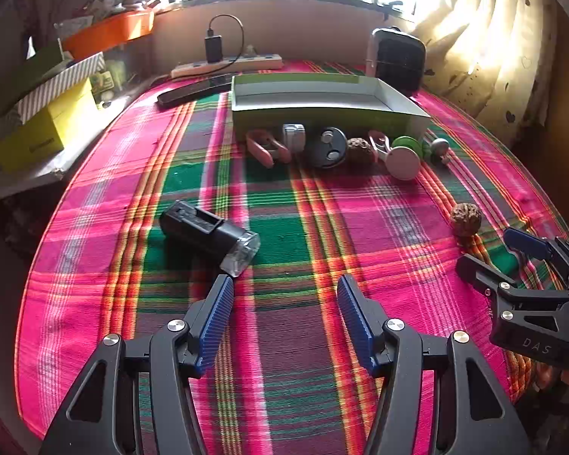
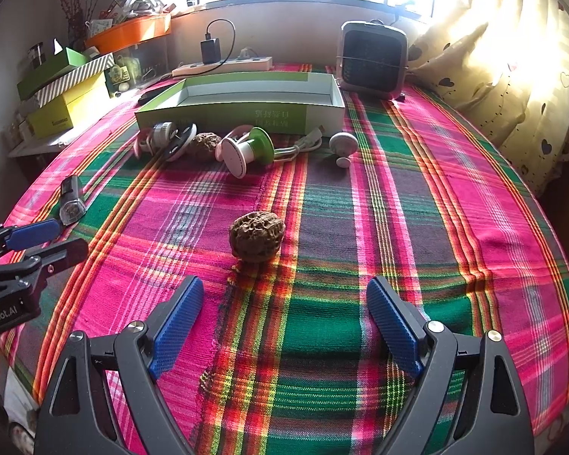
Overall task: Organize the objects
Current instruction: 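Move the left gripper to the black flashlight and the right gripper to the walnut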
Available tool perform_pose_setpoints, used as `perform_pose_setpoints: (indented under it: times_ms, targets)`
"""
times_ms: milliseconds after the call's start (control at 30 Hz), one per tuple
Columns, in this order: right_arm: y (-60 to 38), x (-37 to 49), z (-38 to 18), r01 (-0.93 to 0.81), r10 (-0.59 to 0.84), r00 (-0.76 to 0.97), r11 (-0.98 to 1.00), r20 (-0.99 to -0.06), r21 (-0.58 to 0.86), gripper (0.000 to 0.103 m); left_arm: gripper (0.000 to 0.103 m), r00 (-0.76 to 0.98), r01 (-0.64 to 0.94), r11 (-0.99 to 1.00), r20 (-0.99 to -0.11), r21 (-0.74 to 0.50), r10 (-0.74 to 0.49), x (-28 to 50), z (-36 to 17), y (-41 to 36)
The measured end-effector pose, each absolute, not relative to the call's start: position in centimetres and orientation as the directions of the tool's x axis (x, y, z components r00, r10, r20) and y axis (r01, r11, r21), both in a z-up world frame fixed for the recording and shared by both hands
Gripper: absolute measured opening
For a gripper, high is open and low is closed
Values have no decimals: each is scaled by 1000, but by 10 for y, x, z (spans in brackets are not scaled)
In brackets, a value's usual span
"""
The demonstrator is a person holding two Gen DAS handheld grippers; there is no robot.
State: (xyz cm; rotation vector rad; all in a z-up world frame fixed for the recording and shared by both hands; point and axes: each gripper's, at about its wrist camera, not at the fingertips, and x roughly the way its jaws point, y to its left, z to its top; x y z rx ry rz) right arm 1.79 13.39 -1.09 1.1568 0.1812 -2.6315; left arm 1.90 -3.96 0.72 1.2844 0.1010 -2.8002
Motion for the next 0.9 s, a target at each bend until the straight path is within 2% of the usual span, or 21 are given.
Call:
perform_pose_setpoints:
  times_ms: [233, 467, 900]
  targets:
    - [131, 4, -10, 297, -187, -629, -955, -755, -11, 88, 57, -634, 158, -983, -773, -99, -24, 14, 5, -74]
    - [129, -5, -9, 305, -193, -621, -952, -760, -8, 87, 57, -628, 167, -978, -778, -127, -6, 6, 3, -83]
    - [126, -7, -8, 315, -203, -631, -949, -749, -8, 71, 57, -628, 161, -979, -778, -125, -3, -15, 3, -89]
